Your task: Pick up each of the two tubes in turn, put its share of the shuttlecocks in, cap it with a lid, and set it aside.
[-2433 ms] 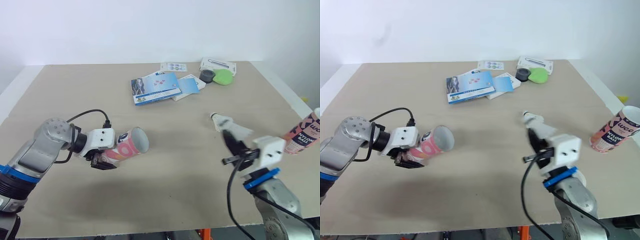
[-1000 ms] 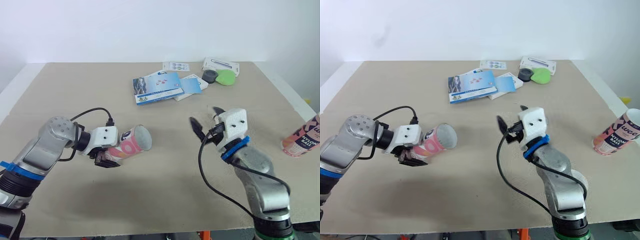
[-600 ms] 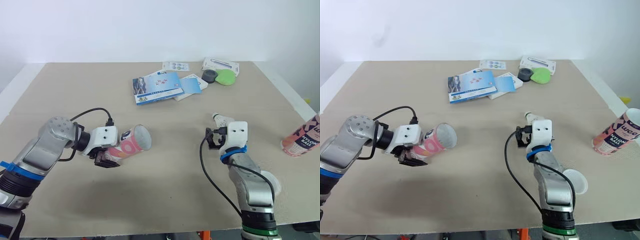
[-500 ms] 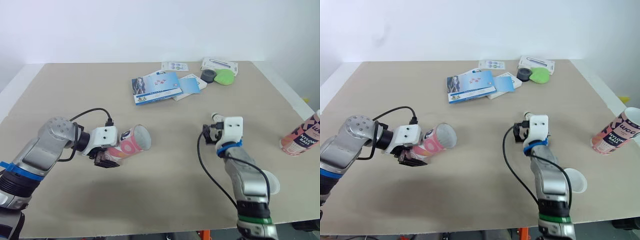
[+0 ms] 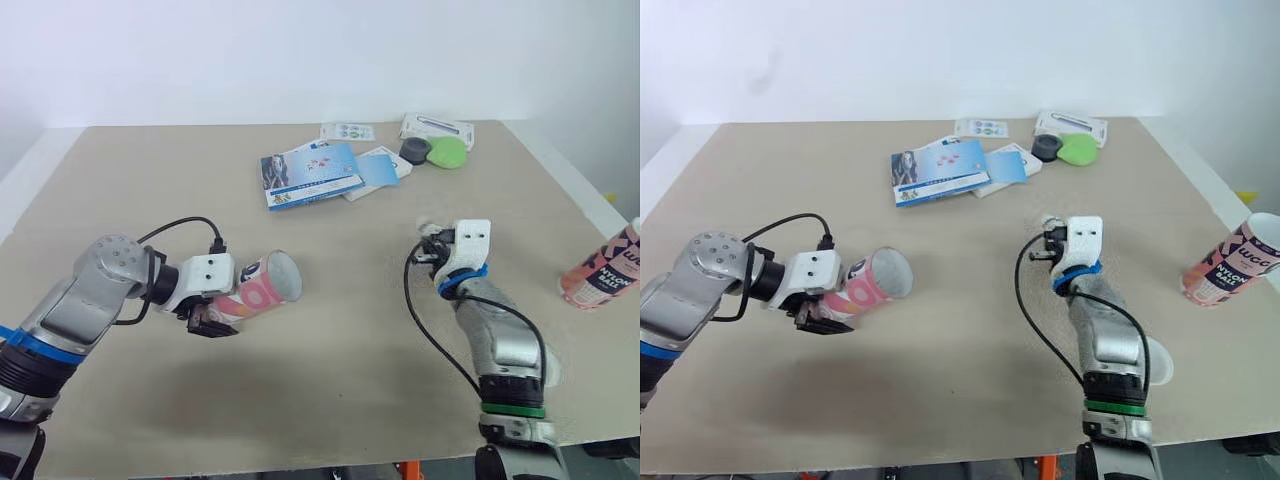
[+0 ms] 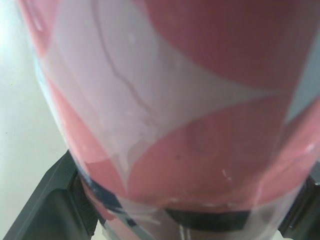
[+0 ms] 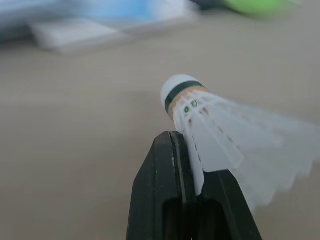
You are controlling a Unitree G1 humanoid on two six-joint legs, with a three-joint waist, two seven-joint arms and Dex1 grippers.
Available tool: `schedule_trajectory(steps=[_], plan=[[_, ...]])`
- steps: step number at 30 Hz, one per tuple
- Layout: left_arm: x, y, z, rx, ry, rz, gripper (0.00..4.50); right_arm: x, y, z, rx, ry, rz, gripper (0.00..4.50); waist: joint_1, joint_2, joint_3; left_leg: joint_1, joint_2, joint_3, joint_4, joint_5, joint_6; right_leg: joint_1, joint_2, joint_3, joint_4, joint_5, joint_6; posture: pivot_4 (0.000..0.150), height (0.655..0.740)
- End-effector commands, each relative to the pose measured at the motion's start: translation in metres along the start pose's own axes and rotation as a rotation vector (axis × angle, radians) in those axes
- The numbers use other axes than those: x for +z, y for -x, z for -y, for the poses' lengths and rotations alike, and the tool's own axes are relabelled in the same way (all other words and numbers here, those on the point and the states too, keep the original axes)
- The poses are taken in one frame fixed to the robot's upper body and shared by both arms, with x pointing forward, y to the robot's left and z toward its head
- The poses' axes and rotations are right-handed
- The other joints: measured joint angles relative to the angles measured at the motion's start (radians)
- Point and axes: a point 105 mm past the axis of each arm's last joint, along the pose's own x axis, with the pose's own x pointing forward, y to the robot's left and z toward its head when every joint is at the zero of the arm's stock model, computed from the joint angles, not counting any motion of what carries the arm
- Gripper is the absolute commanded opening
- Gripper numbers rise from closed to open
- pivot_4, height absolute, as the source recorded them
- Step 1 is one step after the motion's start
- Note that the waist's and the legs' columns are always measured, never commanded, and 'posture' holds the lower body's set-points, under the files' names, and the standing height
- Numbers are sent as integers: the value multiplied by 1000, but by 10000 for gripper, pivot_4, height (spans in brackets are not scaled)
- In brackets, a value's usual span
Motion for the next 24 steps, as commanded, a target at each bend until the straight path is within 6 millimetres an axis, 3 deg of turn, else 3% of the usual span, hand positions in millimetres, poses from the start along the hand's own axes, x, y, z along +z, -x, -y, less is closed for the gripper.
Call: schedule_trajectory(steps=[1, 3, 6, 12, 18, 21, 24], plan=[[6, 9, -3, 29, -27, 8, 39291, 68, 36, -85, 600, 33, 194, 761, -2, 1, 1, 0, 1, 0, 0, 0, 0, 0, 1, 0, 0, 0, 0, 1500, 7400], [5, 8, -3, 26, -28, 7, 39291, 72, 57, -113, 814, 78, 132, 761, -2, 1, 1, 0, 1, -3, 0, -1, 1, 1, 2, -2, 0, 0, -1, 1500, 7400], [5, 8, -4, 27, -28, 8, 39291, 69, 71, -132, 951, 141, 66, 761, -1, 1, 1, 0, 2, -6, 0, -1, 1, 2, 2, -5, 0, -1, -2, 1500, 7400], [6, 6, -3, 26, -25, 13, 39291, 55, 73, -146, 1027, 227, 8, 761, -1, 1, 1, 0, 1, -5, 1, 0, 1, 2, 2, -4, 0, 0, -2, 1500, 7400], [6, 7, -3, 29, -21, 13, 39291, 58, 68, -157, 1074, 298, 13, 761, -1, 1, 1, 0, 1, -5, 1, 0, 1, 2, 2, -4, 0, -1, -2, 1500, 7400], [6, 6, -2, 29, -22, 15, 39291, 65, 68, -164, 1105, 305, 37, 8774, -1, 1, 1, 0, 1, -6, 1, 0, 1, 2, 2, -5, 0, -1, -2, 1500, 7400], [7, 6, -2, 32, -20, 17, 39291, 72, 69, -167, 1124, 307, 49, 21352, -1, 1, 1, -1, 1, -6, 1, 0, 1, 2, 2, -5, 0, -1, -2, 1500, 7400]])
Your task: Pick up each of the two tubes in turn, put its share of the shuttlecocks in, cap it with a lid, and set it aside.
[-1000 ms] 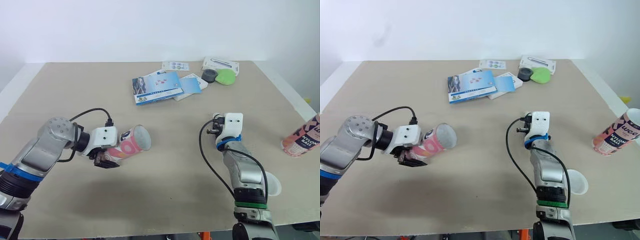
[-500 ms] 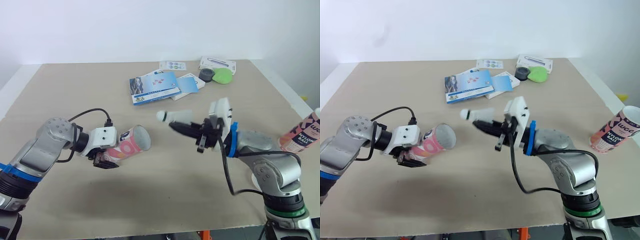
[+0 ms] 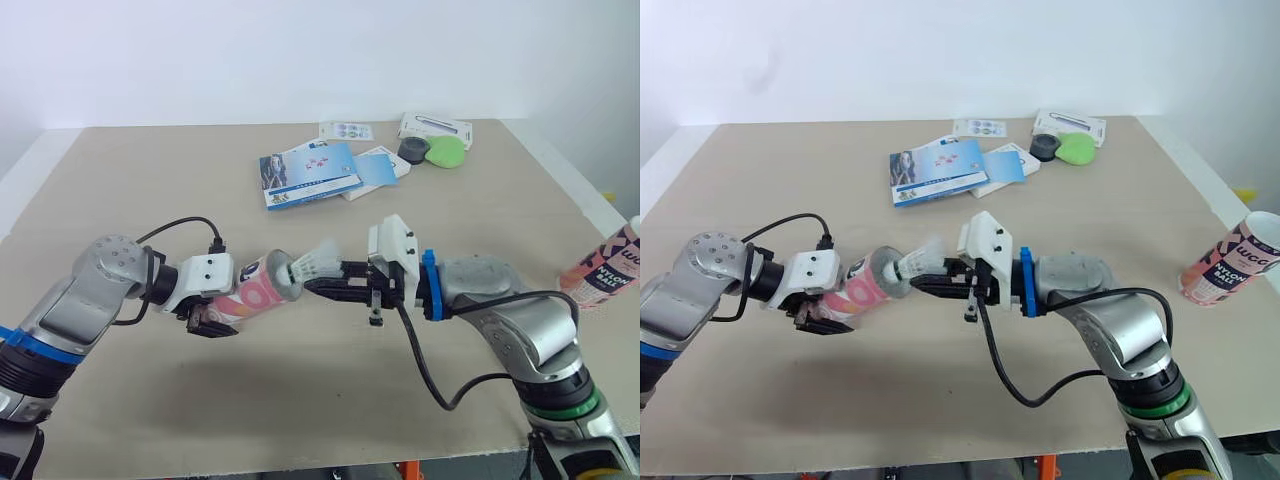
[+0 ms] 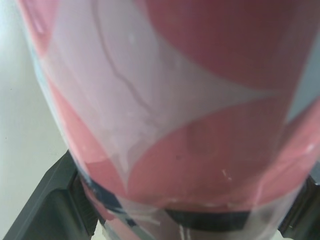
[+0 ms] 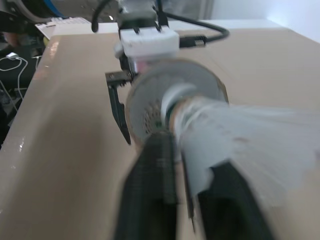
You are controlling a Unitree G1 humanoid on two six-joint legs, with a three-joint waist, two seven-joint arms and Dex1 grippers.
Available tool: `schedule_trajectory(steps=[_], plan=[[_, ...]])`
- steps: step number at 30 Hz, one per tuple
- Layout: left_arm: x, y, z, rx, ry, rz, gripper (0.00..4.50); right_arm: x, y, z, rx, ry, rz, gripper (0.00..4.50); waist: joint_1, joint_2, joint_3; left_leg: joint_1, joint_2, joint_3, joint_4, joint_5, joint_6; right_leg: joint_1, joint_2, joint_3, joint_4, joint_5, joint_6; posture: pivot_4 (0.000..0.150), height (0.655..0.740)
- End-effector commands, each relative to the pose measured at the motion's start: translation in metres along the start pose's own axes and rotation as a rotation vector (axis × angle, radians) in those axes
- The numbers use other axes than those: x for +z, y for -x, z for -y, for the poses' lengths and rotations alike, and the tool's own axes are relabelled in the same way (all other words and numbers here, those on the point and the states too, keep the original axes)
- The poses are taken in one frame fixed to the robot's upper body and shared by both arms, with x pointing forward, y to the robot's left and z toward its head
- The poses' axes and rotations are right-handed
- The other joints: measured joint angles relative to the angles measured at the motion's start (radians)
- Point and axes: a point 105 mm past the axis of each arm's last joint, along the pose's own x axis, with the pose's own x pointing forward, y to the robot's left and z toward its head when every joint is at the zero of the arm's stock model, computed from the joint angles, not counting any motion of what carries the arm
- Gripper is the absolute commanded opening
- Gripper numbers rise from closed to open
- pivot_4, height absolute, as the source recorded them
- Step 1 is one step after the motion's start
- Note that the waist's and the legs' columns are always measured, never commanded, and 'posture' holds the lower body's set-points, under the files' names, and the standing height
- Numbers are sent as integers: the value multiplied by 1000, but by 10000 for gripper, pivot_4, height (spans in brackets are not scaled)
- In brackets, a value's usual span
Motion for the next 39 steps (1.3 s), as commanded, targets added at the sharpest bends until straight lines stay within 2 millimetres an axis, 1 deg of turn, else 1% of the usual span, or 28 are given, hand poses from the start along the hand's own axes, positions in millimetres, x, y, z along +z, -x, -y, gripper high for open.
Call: schedule_trajectory(steps=[1, 4, 5, 7, 9, 10, 11, 13, 16, 17, 18, 19, 22, 25, 27, 31, 33, 36, 39], plan=[[6, 6, -2, 31, -25, 10, 39291, 17, 0, -2, 24, 43, 33, 25804, 0, 0, 0, 0, 0, 0, 0, 0, 0, 0, 0, 0, 0, 0, 0, 1500, 7400], [5, 7, -2, 37, -21, 8, 39291, 20, 1, -1, 27, 50, 29, 40635, 0, 0, 0, 0, 0, 0, 0, 0, 0, 0, -1, 0, 0, 0, 0, 1500, 7400], [5, 7, -3, 39, -20, 10, 39291, 23, 2, 1, 22, 52, 37, 44903, 1, 0, 0, 0, 0, 0, 0, 0, 0, 0, -1, 0, 0, 0, 0, 1500, 7400], [6, 6, -2, 40, -18, 13, 39291, 31, 8, 13, 1, 65, 40, 44903, 0, 0, 0, 0, 0, 0, 0, 0, 0, 0, -1, 0, 0, 0, 0, 1500, 7400], [7, 6, -3, 44, -24, 23, 39291, 40, 15, 27, -13, 101, 18, 38171, -1, 0, 0, 0, 0, 1, 0, 0, 0, 0, -1, 1, 0, 1, 0, 1500, 7400], [10, 6, -6, 55, -30, 33, 39291, 45, 18, 33, -14, 124, 2, 33273, 0, 0, 0, 0, 0, 1, 1, 0, 0, 0, -1, 1, 0, 1, 0, 1500, 7400], [11, 6, -7, 64, -34, 39, 39291, 48, 20, 37, -14, 138, -8, 29673, 0, 0, 0, 0, 0, 1, 1, 0, 0, 0, -1, 0, 0, 1, 0, 1500, 7400], [18, 6, -13, 93, -46, 78, 39291, 53, 23, 42, -3, 185, -41, 20319, 1, 0, 0, 0, 0, 0, 1, 0, 0, 0, -1, 0, 0, 1, 0, 1500, 7400], [23, 4, -16, 89, -50, 104, 39291, 56, 25, 47, 53, 267, -146, 5463, 2, 0, 0, 0, 0, 0, 0, 0, 0, 0, -1, -1, 0, 0, 0, 1500, 7400], [24, 3, -16, 87, -48, 109, 39291, 54, 25, 48, 77, 297, -195, 2249, 2, 1, 0, -1, 0, 0, 0, 0, 0, -1, -1, -1, 0, 0, 0, 1500, 7400], [25, 2, -16, 85, -49, 112, 39291, 52, 24, 47, 109, 326, -239, 380, 2, 1, 0, -1, 0, 1, 0, 0, 0, -1, -1, -1, 0, 0, 0, 1500, 7400], [25, 2, -16, 83, -49, 114, 39291, 51, 23, 47, 132, 345, -270, 380, 1, 1, 0, -1, 0, 1, 0, 0, 0, -1, -1, -1, 0, 0, 0, 1500, 7400], [25, 0, -15, 78, -48, 114, 39291, 49, 10, 47, 192, 400, -330, 380, -3, 1, 0, 0, 0, 2, -1, 0, 1, -2, 0, 1, 0, 0, -1, 1500, 7400], [25, -1, -15, 70, -46, 113, 39291, 36, -15, 41, 262, 453, -376, 380, -3, 1, 0, -1, 0, 1, -1, 0, 1, -3, 1, 0, 0, 0, -2, 1500, 7400], [24, -2, -15, 68, -45, 112, 39291, 32, -23, 40, 282, 463, -380, 380, -2, 1, 0, -1, 1, 1, 0, 0, 1, -3, 2, 0, 1, 1, -3, 1500, 7400], [22, -2, -11, 58, -38, 105, 39291, 14, -52, 28, 331, 465, -372, 380, 0, 0, 0, -6, 1, 0, 1, 0, 0, -8, 1, -1, 2, 1, -3, 1500, 7400], [21, -2, -10, 54, -35, 103, 39291, 11, -59, 25, 340, 479, -369, 380, 0, 0, 0, -10, 1, -1, 2, 0, 0, -11, 0, -1, 2, 2, -5, 1500, 7400], [20, -2, -9, 51, -33, 98, 39291, 9, -65, 21, 356, 496, -367, 380, 2, 0, 0, -16, 1, -4, 5, 0, 0, -14, -1, -4, 3, 5, -9, 1500, 7400], [20, -3, -9, 49, -33, 97, 39291, 8, -70, 13, 380, 509, -359, 380, 2, 0, 0, -16, 0, -5, 6, 0, 0, -14, -2, -5, 3, 5, -8, 1500, 7400]])
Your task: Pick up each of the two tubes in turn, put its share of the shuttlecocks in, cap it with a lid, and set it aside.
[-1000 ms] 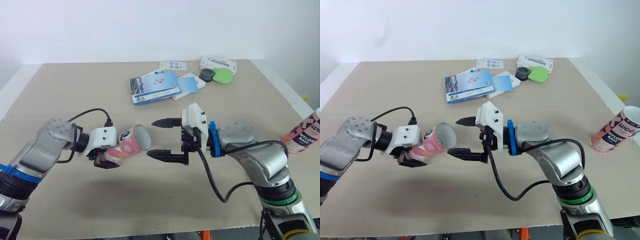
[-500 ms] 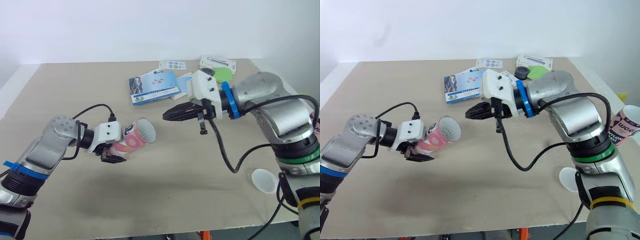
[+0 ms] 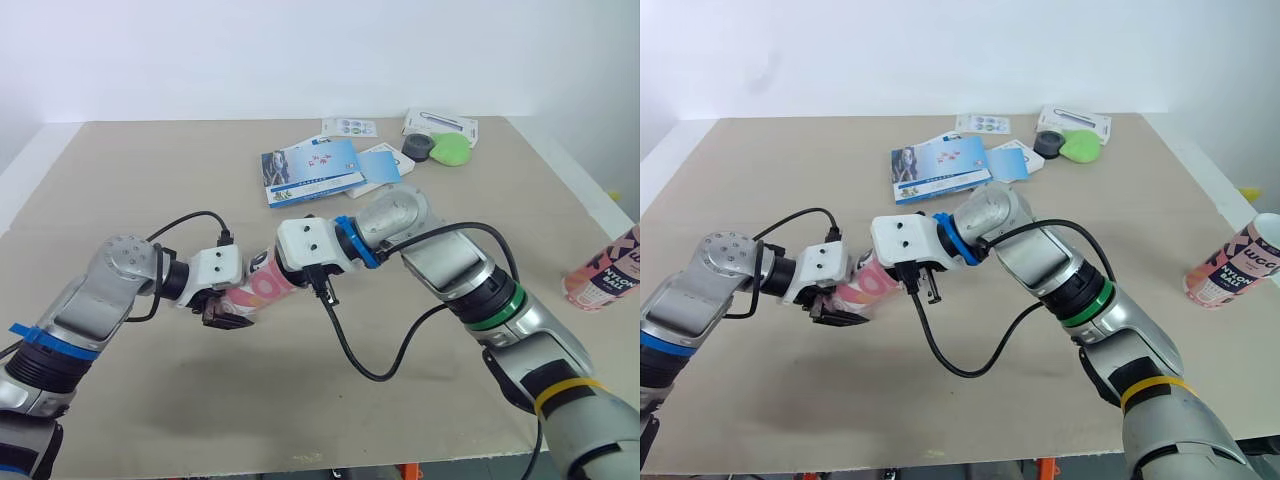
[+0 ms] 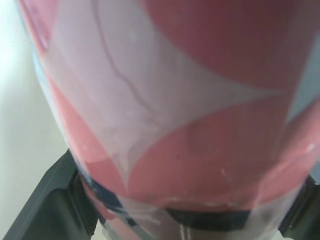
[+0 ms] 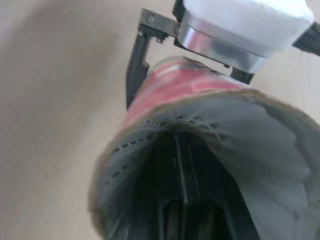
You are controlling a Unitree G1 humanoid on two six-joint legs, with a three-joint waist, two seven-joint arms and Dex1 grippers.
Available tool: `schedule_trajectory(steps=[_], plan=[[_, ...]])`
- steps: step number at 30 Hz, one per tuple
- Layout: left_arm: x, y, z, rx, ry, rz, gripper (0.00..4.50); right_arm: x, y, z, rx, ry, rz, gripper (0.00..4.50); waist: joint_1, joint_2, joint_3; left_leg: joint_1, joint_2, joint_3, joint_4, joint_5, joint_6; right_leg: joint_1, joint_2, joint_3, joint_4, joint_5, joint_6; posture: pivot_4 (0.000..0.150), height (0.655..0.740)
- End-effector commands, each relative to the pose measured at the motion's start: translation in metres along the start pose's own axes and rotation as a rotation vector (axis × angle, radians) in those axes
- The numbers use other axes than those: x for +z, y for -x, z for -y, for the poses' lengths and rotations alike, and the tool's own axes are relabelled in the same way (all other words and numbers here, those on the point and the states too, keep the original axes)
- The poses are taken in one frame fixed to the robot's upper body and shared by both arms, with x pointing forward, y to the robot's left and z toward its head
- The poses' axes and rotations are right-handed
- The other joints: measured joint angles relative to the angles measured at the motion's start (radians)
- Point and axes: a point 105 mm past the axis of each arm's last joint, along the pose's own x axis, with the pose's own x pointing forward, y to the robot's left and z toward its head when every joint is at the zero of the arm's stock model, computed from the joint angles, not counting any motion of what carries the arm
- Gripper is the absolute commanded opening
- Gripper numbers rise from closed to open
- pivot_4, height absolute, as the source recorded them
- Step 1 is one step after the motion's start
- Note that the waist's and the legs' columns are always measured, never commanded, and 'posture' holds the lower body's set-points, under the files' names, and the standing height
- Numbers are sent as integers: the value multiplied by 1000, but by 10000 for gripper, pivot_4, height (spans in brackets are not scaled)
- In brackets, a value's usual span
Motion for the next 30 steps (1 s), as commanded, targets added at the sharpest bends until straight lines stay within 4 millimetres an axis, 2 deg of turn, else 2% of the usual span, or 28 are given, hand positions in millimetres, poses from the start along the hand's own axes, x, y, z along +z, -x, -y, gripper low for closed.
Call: schedule_trajectory(steps=[1, 6, 10, 16, 24, 27, 30], plan=[[8, 5, -1, 12, -35, 10, 39291, 11, -7, -4, 12, 59, 20, 380, 0, 0, 0, 0, 0, 0, 0, 0, 0, 0, 0, 0, 0, 0, 0, 1500, 7400], [8, 4, -1, 8, -38, 11, 39291, 15, -15, -8, 5, 93, 28, 380, 0, 0, 0, 0, 1, -1, 2, 0, -1, 1, 0, -6, 0, 0, 0, 1500, 7400], [8, 3, 0, 3, -36, 11, 39291, 21, -2, 2, -64, 120, 64, 380, 0, 0, 0, 0, 1, -2, 2, 1, -1, 1, 0, -9, 0, 0, 0, 1500, 7400], [7, 3, 1, 2, -34, 10, 39291, 23, 36, 4, -85, 137, 48, 380, 2, 0, 0, 0, 1, -4, 3, 2, -2, 2, 0, -11, 0, 0, 0, 1500, 7400], [8, 5, 0, 7, -36, 23, 39291, 25, 66, 9, -140, 115, 45, 380, 2, 0, 0, 0, 1, -5, 3, 2, -2, 2, 1, -12, 0, 0, -1, 1500, 7400], [25, 4, -8, 49, -64, 126, 39291, 19, 93, 9, -193, 12, 80, 380, 4, 1, 0, 0, 1, -5, 4, 2, -2, 2, 1, -12, 0, 0, -1, 1500, 7400], [44, -3, -11, 100, -67, 274, 39291, 15, 120, 0, -230, -113, 142, 380, 23, 1, 0, -1, 1, -6, 5, 2, -2, 3, -1, -12, 0, 1, -1, 1500, 7400]])
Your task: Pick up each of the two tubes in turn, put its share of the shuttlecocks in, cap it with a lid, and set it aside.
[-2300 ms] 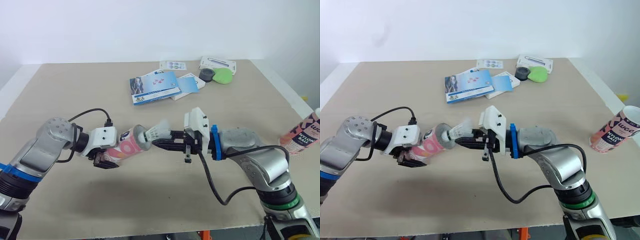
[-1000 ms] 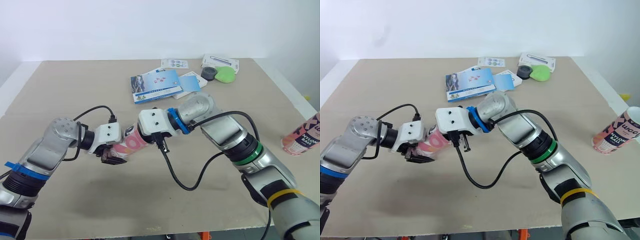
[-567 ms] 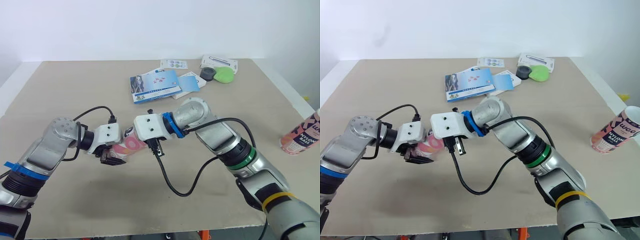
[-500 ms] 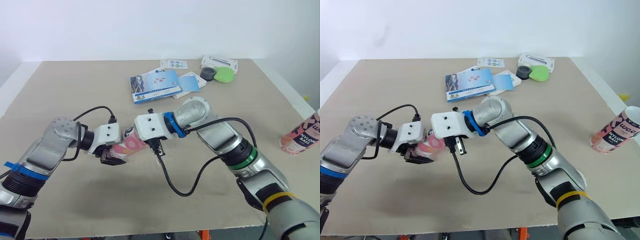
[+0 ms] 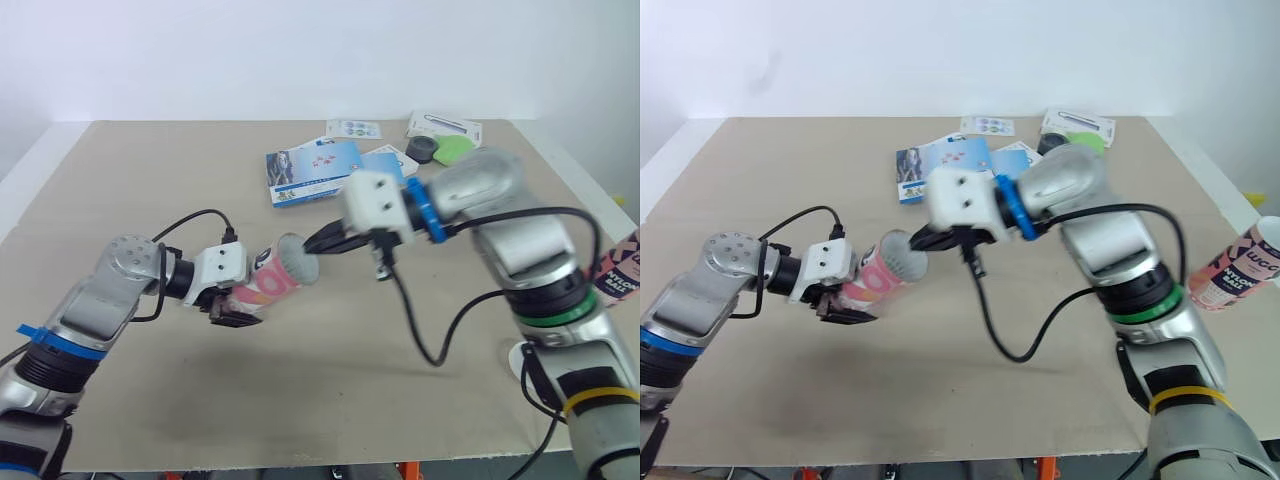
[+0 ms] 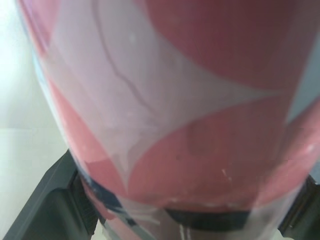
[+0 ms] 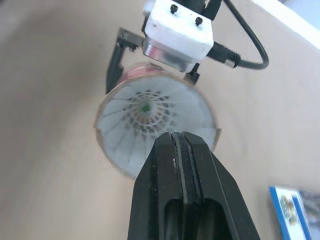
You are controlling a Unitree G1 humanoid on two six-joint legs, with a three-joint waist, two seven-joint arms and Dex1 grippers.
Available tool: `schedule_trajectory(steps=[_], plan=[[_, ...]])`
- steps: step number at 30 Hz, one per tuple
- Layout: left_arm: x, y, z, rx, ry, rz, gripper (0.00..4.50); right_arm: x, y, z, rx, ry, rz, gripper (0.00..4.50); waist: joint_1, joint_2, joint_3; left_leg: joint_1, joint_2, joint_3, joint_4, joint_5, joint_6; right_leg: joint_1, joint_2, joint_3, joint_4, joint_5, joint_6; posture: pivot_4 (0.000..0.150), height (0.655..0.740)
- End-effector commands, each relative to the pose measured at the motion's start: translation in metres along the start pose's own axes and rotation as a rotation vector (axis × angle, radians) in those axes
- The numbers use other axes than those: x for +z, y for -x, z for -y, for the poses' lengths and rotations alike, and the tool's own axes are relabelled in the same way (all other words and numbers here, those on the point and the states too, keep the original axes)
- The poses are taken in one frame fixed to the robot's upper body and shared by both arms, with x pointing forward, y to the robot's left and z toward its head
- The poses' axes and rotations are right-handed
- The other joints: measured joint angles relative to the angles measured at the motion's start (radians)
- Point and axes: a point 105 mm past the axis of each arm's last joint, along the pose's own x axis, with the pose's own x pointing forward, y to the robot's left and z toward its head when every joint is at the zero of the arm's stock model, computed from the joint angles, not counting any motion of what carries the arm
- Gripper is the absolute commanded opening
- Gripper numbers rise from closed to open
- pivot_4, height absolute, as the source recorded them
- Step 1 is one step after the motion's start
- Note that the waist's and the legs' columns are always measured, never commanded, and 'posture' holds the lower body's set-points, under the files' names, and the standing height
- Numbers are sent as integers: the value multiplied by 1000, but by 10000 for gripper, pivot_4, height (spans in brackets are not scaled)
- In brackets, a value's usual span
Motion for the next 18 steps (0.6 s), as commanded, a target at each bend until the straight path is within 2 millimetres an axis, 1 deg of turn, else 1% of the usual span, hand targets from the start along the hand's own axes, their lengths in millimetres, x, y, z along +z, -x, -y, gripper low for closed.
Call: schedule_trajectory(steps=[1, 4, 5, 6, 7, 8, 9, 10, 11, 12, 14, 15, 17, 18], plan=[[30, -2, -8, 89, -41, 189, 39291, 6, 36, -6, -53, -94, 60, 380, 10, 0, 0, 0, 0, 0, 0, 0, 0, 0, 0, 0, 0, 1, -1, 1500, 7400], [50, -12, -2, 97, 41, 395, 39291, -14, 62, -19, -77, -221, 7, 9307, 19, 0, 0, 0, -2, -2, 1, -1, 1, 3, -2, 1, -2, 0, 0, 1500, 7400], [56, -16, -3, 128, 71, 484, 39291, -23, 71, -25, -89, -266, -20, 14870, 20, 0, 0, 0, -3, -1, 1, -1, 1, 3, -2, 1, -2, 0, 1, 1500, 7400], [60, -21, -4, 170, 84, 553, 39291, -32, 79, -31, -98, -308, -50, 16549, 22, 0, 0, 0, -3, -1, 2, -1, 1, 4, -2, 2, -2, 0, 1, 1500, 7400], [60, -28, -4, 199, 94, 588, 39291, -41, 87, -36, -109, -339, -84, 23498, 23, 0, 0, 0, -3, -1, 3, -1, 1, 4, -2, 1, -2, 0, 2, 1500, 7400], [58, -35, -2, 229, 108, 618, 39291, -51, 94, -41, -118, -367, -128, 24524, 23, 0, 0, 0, -3, -1, 3, -1, 1, 4, -2, 1, -2, 0, 2, 1500, 7400], [56, -40, -1, 252, 115, 633, 39291, -57, 99, -45, -124, -384, -160, 28222, 26, 2, -1, 0, -3, -1, 3, -1, 2, 4, -1, 2, -2, 0, 2, 1500, 7400], [53, -46, -1, 286, 129, 653, 39291, -64, 105, -50, -134, -408, -195, 33141, 22, 2, 0, 3, -3, -2, 3, -1, 2, 8, -1, 2, -2, 1, 3, 1500, 7400], [51, -51, -1, 329, 143, 673, 39291, -72, 113, -54, -147, -430, -241, 34476, 22, 2, -1, 6, -3, 1, 3, -1, 2, 9, 0, 3, -3, -1, 7, 1500, 7400], [47, -57, 0, 359, 160, 682, 39291, -81, 123, -59, -158, -453, -297, 40377, 23, 3, 0, 7, -3, 1, 3, -1, 2, 10, 0, 3, -3, -1, 7, 1500, 7400], [41, -68, 4, 395, 173, 680, 39291, -95, 139, -69, -170, -496, -384, 43568, 27, 4, 0, 15, -4, 1, 3, 0, 3, 18, 1, 4, -2, -1, 7, 1500, 7400], [38, -73, 6, 405, 181, 683, 39291, -101, 147, -74, -172, -514, -426, 43568, 26, 4, 0, 18, -4, 2, 3, 0, 3, 20, 0, 4, -2, -1, 8, 1500, 7400], [30, -81, 9, 429, 212, 678, 39291, -119, 167, -88, -177, -560, -545, 43568, 25, 5, -1, 20, -4, 5, 3, 0, 3, 21, 0, 7, -3, 0, 8, 1500, 7400], [27, -84, 10, 436, 220, 675, 39291, -125, 174, -93, -176, -570, -588, 43568, 26, 5, -1, 20, -4, 5, 3, 0, 3, 21, 0, 8, -3, 0, 8, 1500, 7400]])
